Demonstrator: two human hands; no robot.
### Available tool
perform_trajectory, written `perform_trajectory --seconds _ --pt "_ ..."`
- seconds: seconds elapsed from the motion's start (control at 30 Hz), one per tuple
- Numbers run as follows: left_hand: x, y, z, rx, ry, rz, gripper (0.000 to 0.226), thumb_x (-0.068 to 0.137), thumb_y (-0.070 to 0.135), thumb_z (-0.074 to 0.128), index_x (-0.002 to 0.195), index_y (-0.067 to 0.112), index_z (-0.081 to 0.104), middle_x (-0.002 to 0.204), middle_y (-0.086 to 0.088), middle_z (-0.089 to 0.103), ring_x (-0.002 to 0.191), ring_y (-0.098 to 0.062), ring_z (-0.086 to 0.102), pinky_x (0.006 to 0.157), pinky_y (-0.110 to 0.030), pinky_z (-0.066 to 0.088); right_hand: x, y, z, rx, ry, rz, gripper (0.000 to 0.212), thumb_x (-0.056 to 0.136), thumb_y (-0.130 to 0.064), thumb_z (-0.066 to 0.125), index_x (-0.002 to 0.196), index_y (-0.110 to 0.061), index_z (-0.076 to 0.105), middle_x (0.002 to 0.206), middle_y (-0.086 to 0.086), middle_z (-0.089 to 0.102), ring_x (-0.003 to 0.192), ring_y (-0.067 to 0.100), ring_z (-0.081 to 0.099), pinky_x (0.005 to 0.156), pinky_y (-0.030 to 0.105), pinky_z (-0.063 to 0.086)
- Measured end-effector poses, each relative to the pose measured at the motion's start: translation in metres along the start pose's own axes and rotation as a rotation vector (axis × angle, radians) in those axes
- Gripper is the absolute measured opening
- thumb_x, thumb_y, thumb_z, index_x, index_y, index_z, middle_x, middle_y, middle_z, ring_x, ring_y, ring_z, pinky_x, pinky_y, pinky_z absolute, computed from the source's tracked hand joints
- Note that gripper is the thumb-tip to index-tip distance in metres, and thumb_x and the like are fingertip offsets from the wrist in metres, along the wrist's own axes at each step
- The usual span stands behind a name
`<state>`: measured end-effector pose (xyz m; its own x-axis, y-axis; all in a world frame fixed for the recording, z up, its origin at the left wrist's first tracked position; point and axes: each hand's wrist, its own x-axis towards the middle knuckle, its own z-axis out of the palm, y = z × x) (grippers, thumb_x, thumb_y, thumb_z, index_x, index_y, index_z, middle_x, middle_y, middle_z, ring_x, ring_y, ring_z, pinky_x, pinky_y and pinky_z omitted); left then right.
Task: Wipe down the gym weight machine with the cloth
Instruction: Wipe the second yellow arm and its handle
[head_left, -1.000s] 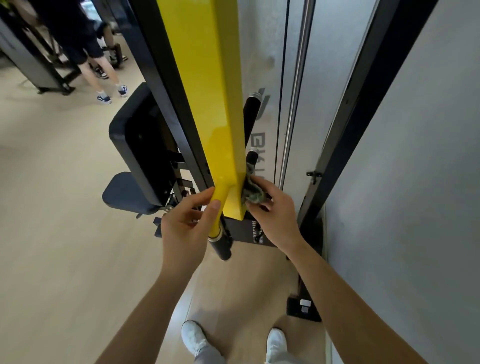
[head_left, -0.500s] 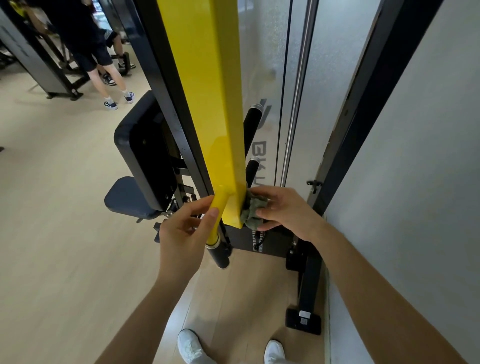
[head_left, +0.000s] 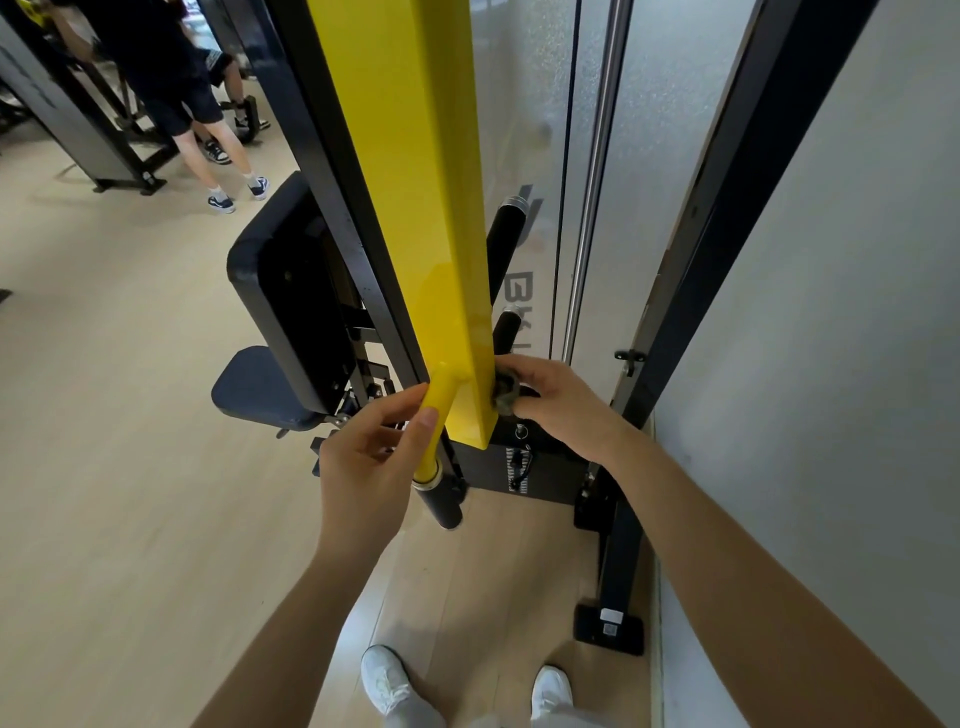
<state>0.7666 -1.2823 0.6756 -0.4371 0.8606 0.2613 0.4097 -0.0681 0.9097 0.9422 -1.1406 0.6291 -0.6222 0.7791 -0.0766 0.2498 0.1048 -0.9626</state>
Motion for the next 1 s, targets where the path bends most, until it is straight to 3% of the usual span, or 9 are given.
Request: perform_trajectory --seconds 0.13,0.23,0.37,0.43,0.5,0.6,0.77,0.9,1.0 --pt "-0.003 0.0 -0.002 0.023 0.001 0.001 0.021 0.087 0.038 0.06 0.107 0.041 0.066 0.088 0.036 0.069 0.085 0.002 0.066 0.067 -0.006 0.049 -0.007 0.004 -0.006 0.043 -0.083 0.029 0.062 0.09 0.003 0.064 0.144 -0.025 0.05 0.134 -0.002 0.059 0.122 0.013 0.058 0.089 0.019 0.053" --pt "-0.004 0.0 -0.004 0.033 -0.001 0.007 0.02 0.087 0.04 0.059 0.105 0.044 0.065 0.087 0.04 0.066 0.085 0.005 0.066 0.067 -0.005 0.049 -0.009 -0.007 -0.009 0.099 -0.107 -0.006 0.064 0.089 0.007 0.064 0.145 -0.02 0.05 0.134 -0.001 0.06 0.124 0.008 0.057 0.089 0.017 0.053" --pt "-0.005 -0.001 -0.004 0.017 -0.003 0.008 0.021 0.087 0.039 0.06 0.106 0.041 0.066 0.089 0.037 0.068 0.086 0.001 0.066 0.068 -0.007 0.051 -0.011 -0.024 -0.019 0.248 -0.091 -0.079 0.064 0.085 0.005 0.067 0.144 -0.015 0.051 0.13 0.012 0.059 0.127 0.022 0.055 0.106 0.047 0.049" --pt "-0.005 -0.001 -0.004 0.016 -0.002 0.01 0.02 0.088 0.038 0.06 0.107 0.042 0.066 0.089 0.038 0.068 0.086 0.003 0.066 0.069 -0.007 0.051 -0.012 -0.024 -0.02 0.315 -0.073 -0.084 0.065 0.083 0.004 0.067 0.143 -0.015 0.052 0.131 0.009 0.06 0.13 0.022 0.053 0.11 0.053 0.044" --pt "-0.006 -0.001 -0.003 0.015 0.002 0.014 0.021 0.088 0.038 0.06 0.108 0.04 0.067 0.09 0.037 0.068 0.085 0.003 0.066 0.068 -0.007 0.05 -0.015 -0.015 -0.012 0.315 -0.058 -0.054 0.065 0.086 0.002 0.069 0.144 -0.018 0.05 0.133 0.001 0.061 0.132 0.017 0.052 0.11 0.047 0.044" --pt "-0.006 0.0 -0.003 0.005 0.003 0.014 0.021 0.088 0.037 0.059 0.108 0.039 0.067 0.089 0.036 0.069 0.085 0.001 0.067 0.068 -0.007 0.05 -0.019 0.005 0.004 0.109 -0.023 -0.007 0.061 0.091 0.0 0.065 0.146 -0.023 0.049 0.129 -0.004 0.062 0.122 0.006 0.056 0.099 0.021 0.047" --pt "-0.006 -0.001 -0.005 -0.012 0.001 0.009 0.02 0.09 0.033 0.061 0.108 0.039 0.068 0.09 0.033 0.07 0.084 -0.002 0.068 0.068 -0.009 0.051 -0.029 0.017 0.026 0.358 0.187 0.046 0.04 0.094 0.011 0.053 0.123 -0.013 0.067 0.117 0.012 0.069 0.106 0.025 0.07 0.091 0.034 0.058" --pt "-0.005 -0.002 -0.004 -0.02 -0.001 -0.004 0.02 0.093 0.028 0.063 0.111 0.034 0.069 0.093 0.031 0.071 0.088 -0.003 0.068 0.07 -0.01 0.051 -0.037 0.001 0.056 0.229 0.425 -0.058 0.026 0.086 0.005 0.07 0.109 -0.008 0.07 0.104 0.007 0.072 0.091 0.016 0.073 0.08 0.031 0.061" --pt "-0.003 -0.002 -0.003 -0.017 -0.002 -0.001 0.024 0.09 0.035 0.062 0.113 0.03 0.07 0.094 0.026 0.073 0.089 -0.005 0.069 0.071 -0.011 0.052 -0.033 -0.016 0.071 0.1 0.637 -0.268 0.027 0.079 0.004 0.078 0.102 -0.005 0.067 0.101 0.008 0.069 0.086 0.005 0.07 0.078 0.017 0.056"
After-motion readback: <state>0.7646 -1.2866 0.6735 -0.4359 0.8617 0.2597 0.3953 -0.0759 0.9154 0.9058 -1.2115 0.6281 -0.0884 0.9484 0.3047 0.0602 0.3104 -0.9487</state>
